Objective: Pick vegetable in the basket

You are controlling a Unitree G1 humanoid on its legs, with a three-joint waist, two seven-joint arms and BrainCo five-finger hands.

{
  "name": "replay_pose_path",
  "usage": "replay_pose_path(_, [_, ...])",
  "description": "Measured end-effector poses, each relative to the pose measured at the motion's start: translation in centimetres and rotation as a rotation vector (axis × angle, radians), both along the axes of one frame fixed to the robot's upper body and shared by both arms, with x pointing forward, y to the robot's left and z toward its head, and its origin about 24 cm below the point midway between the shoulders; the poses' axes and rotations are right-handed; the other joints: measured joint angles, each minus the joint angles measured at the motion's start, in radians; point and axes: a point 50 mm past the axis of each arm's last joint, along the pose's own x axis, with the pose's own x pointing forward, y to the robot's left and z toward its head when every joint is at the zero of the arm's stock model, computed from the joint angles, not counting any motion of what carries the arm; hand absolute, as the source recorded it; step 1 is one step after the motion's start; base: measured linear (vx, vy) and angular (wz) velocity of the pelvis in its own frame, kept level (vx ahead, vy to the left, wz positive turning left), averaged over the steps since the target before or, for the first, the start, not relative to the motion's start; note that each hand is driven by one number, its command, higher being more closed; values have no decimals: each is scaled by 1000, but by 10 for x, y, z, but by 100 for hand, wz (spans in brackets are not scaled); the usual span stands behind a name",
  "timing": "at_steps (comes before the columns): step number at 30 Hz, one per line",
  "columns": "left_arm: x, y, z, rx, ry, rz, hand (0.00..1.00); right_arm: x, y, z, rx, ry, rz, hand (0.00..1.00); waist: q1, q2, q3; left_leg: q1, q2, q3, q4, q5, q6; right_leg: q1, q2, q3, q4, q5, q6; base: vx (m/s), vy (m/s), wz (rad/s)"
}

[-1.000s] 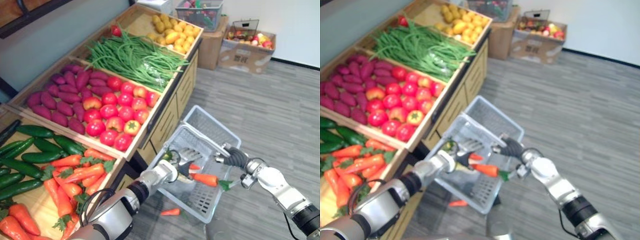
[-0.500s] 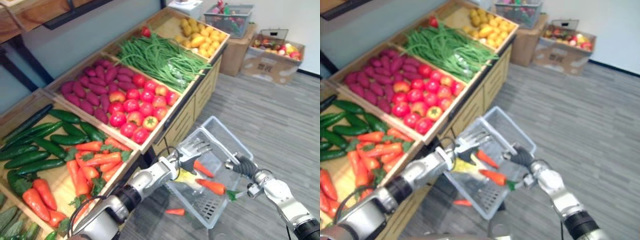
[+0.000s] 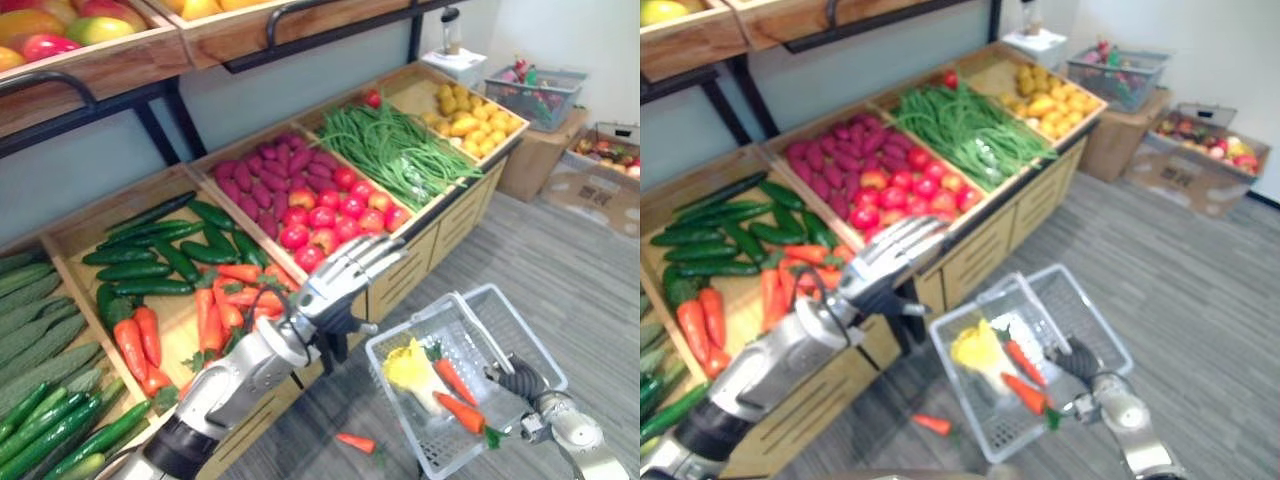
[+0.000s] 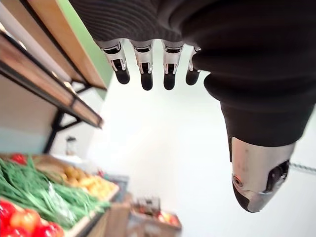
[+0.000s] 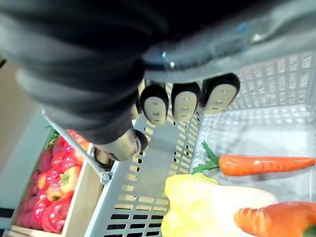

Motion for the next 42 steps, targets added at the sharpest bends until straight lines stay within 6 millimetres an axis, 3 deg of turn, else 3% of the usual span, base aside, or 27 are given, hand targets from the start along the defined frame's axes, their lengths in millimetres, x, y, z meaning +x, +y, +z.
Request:
replay_pose_path(2, [-5,19,16,-83,-80,78,0,-15,-11,-12,0,45,-101,100,13,3,-6,3,-16,-51,-74,57,-1,2,-1,-50,-1,-11,-6,-35,-59,59])
replay_pose_path(5, [-13,35,25,-194,-129,153,0,-29,-24,-25,-29,106,-197,100,23,6,-9,-3,-23,-104,-109,97,-3,18,-1,-106,-3,-17,-10,-30,-37,56])
replay_pose_path(10, [-29,59,16,-468,-71,291,0,-63,-37,-48,-34,200,-410,100,48,-5,-38,-31,-27,-193,-109,113,4,55,-10,-195,-5,-39,-13,-13,-8,54])
replay_pose_path(16, [-49,105,-8,-773,-63,592,0,-93,-42,-67,-8,290,-607,100,78,-18,-48,-61,-33,-271,-109,133,9,78,-16,-272,-8,-50,-16,-16,8,37])
replay_pose_path(20, [-72,142,-58,-1007,18,918,0,-108,-42,-73,-13,327,-700,100,81,-19,-56,-74,-34,-300,-109,141,11,87,-15,-303,-11,-55,-12,-15,9,21])
replay_pose_path(24, [-94,167,-107,-1052,142,1207,0,-123,-42,-77,-17,358,-773,100,94,-29,-66,-83,-35,-321,-109,141,16,90,-14,-326,-11,-61,-17,-7,9,15])
replay_pose_path(25, [-103,174,-120,-1065,176,1296,0,-126,-40,-79,-2,361,-802,100,94,-20,-75,-84,-36,-328,-109,141,16,95,-14,-338,-11,-64,-19,3,4,22])
replay_pose_path(26, [-115,180,-134,-1095,202,1390,0,-128,-37,-81,10,366,-819,100,94,-34,-72,-85,-36,-330,-109,141,16,101,-15,-347,-11,-66,-19,8,5,20])
replay_pose_path(27, [-121,183,-142,-1103,219,1438,0,-129,-36,-82,17,367,-828,100,94,-24,-78,-83,-37,-333,-109,141,16,106,-15,-349,-12,-67,-18,11,5,17])
replay_pose_path(29, [-153,196,-177,-1139,300,1668,0,-131,-31,-84,28,368,-860,100,93,-25,-89,-84,-40,-349,-109,141,16,110,-17,-362,-13,-72,-19,25,7,16])
replay_pose_path(34, [-217,192,-233,-1281,481,2015,0,-134,-26,-87,49,368,-904,100,95,-30,-91,-83,-45,-357,-109,136,18,122,-20,-380,-13,-85,-19,29,3,11])
replay_pose_path(36, [-245,180,-256,-1291,642,2138,0,-134,-22,-89,59,371,-912,100,95,-30,-91,-82,-45,-357,-109,132,18,123,-20,-379,-12,-89,-19,42,-4,1])
replay_pose_path(39, [-271,159,-278,-1266,900,2190,0,-135,-19,-91,65,390,-920,100,93,-28,-90,-70,-46,-355,-109,125,15,130,-22,-375,-10,-93,-21,50,-6,-4])
replay_pose_path(42, [-280,144,-290,-1195,1163,2117,0,-136,-18,-92,68,399,-921,100,91,-28,-88,-47,-45,-350,-109,115,11,146,-22,-364,-5,-102,-23,48,-10,-10])
